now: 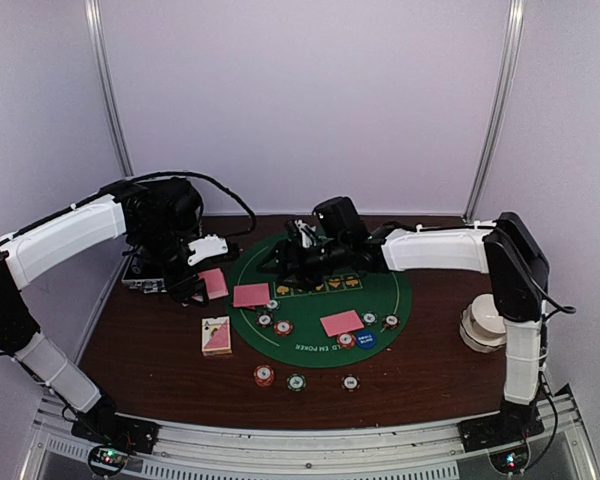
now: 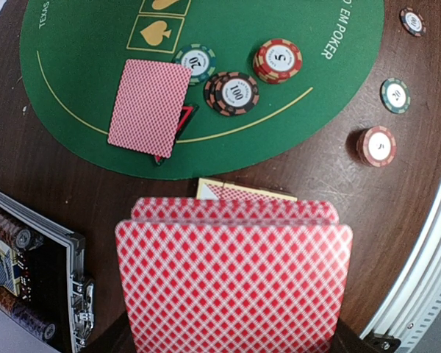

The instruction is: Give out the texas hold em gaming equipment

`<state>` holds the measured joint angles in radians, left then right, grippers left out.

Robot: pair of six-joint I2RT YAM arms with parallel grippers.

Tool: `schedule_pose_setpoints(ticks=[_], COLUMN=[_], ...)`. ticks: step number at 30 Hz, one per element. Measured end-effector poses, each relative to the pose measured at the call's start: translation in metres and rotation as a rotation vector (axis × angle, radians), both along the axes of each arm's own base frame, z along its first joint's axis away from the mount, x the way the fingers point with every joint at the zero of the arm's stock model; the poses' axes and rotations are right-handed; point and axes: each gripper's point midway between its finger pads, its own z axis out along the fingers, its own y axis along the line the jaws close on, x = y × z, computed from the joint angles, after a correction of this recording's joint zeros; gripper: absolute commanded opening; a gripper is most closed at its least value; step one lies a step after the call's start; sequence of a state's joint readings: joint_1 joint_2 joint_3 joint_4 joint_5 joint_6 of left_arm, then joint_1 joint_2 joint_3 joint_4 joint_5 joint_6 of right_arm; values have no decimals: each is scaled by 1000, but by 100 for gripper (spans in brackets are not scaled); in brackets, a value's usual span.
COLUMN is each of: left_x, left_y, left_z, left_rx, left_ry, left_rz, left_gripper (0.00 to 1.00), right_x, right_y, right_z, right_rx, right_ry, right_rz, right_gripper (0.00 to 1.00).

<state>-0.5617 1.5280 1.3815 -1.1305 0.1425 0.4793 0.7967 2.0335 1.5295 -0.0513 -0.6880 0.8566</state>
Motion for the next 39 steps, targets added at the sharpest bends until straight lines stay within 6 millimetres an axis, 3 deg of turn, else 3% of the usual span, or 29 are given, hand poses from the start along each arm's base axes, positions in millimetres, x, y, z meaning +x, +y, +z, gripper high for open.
schedule_pose_setpoints(ticks=[4, 11, 16, 27, 39], left_x=[0, 5, 7, 7, 7], left_y=[0, -6, -8, -10, -11], left_z=[1, 7, 11, 12, 12], left_rx=[-2, -21, -33, -44, -47], left_ry=[-1, -11, -15, -12, -9], left_rz=[1, -1, -1, -2, -3], left_gripper=[0, 0, 0, 0, 0], right_x=[-28, -58, -59, -53, -47], right_y=[24, 52, 65, 81, 102], right_z=[13, 40, 45, 22, 24], right_rx=[83, 184, 225, 238, 296], right_ry=[26, 35, 46, 111, 145], right_rz=[63, 143, 159, 152, 153], right_gripper=[77, 77, 77, 75, 70])
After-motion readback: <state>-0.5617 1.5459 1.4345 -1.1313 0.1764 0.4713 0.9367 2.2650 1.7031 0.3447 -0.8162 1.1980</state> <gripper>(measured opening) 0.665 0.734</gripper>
